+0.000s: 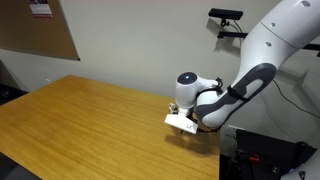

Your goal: Put the pen into the mug.

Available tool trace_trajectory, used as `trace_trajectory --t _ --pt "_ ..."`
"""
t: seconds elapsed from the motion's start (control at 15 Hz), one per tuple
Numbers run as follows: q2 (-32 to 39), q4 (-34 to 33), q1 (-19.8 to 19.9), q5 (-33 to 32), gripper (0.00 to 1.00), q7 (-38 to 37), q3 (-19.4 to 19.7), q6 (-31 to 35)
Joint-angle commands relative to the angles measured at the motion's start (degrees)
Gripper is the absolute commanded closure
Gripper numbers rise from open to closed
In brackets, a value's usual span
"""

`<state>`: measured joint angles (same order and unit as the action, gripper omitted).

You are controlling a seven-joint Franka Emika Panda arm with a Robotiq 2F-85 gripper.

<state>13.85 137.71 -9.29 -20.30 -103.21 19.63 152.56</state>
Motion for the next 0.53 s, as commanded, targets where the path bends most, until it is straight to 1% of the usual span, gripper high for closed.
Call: trace_trajectory --t 0.0,0.2,0.47 --pt "-4.7 1.2 0.3 -6.4 0.97 -6.5 -0.5 -4.3" --pt "-6.7 0.9 1.4 -11.8 0.97 -11.6 -1.7 -7.1" --pt "-8.8 0.6 3.5 -16.9 0.97 -16.5 -4.4 -10.8"
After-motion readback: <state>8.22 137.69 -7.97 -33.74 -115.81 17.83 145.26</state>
